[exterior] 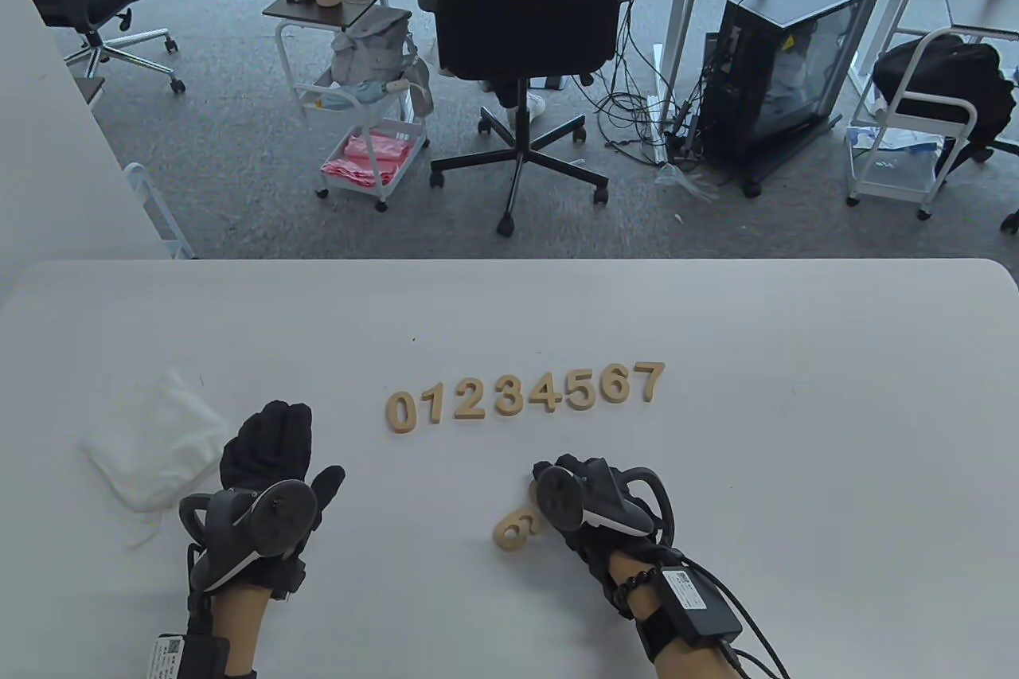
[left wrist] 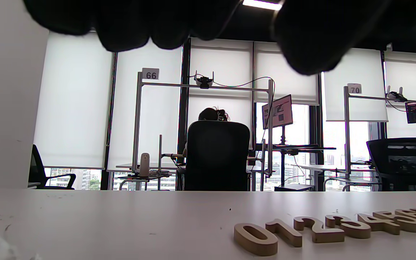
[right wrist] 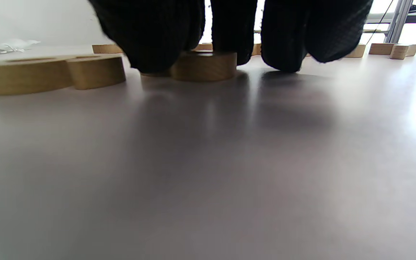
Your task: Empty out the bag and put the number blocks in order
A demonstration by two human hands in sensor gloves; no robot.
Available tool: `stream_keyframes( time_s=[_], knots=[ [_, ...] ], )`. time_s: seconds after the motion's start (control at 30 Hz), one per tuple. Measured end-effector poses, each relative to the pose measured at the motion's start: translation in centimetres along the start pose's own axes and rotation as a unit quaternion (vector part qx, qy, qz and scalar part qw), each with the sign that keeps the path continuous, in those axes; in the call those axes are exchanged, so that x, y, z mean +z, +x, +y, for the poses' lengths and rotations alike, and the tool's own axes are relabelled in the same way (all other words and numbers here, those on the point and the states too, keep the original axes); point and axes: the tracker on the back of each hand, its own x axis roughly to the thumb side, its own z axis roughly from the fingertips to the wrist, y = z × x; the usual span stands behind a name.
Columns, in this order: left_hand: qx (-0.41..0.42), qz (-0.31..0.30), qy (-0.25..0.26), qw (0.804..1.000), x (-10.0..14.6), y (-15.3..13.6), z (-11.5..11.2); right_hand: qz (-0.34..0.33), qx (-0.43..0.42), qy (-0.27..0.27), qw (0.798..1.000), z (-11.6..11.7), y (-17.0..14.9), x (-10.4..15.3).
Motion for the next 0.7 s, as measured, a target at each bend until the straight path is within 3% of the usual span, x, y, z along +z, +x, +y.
stream_keyframes(
  time_s=[0.37, 0.7],
  knots=[
    [0.000, 0.000, -0.002, 1.000, 0.02, -0.01, -0.03, -0.005, 0.041, -0.030, 0.999, 0.03, 0.43, 0.00],
    [0.001, 0.001, -0.003, 1.000, -0.02, -0.03, 0.00, 0.004, 0.023, -0.039, 0.999, 0.07, 0.22, -0.12]
  ],
)
